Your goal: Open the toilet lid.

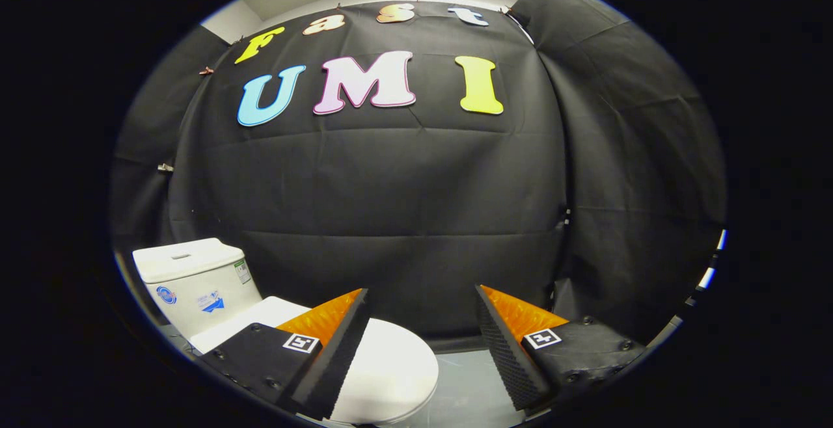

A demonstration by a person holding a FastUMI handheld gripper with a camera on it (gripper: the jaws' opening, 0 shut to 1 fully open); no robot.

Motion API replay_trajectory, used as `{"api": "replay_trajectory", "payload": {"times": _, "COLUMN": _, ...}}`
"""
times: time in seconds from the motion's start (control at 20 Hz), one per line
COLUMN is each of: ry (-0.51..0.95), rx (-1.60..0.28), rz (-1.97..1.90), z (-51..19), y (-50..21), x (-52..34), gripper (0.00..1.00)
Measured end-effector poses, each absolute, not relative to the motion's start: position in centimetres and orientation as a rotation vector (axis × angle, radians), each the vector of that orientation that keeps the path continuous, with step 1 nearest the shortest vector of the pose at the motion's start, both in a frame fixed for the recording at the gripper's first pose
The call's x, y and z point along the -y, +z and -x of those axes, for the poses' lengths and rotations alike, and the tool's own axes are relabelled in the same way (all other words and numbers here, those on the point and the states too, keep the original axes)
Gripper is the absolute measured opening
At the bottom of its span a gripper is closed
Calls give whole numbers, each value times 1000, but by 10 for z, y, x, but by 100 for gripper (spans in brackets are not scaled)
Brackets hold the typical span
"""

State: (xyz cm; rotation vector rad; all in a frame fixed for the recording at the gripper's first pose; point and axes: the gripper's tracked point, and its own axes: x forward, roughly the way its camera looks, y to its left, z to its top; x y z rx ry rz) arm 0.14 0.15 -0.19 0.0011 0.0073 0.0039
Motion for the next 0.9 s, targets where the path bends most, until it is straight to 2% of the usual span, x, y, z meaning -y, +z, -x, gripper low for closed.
{"api": "replay_trajectory", "payload": {"times": 0.9, "ry": 9, "rx": 14, "rz": 8, "z": 4, "y": 8, "x": 1, "gripper": 98}}
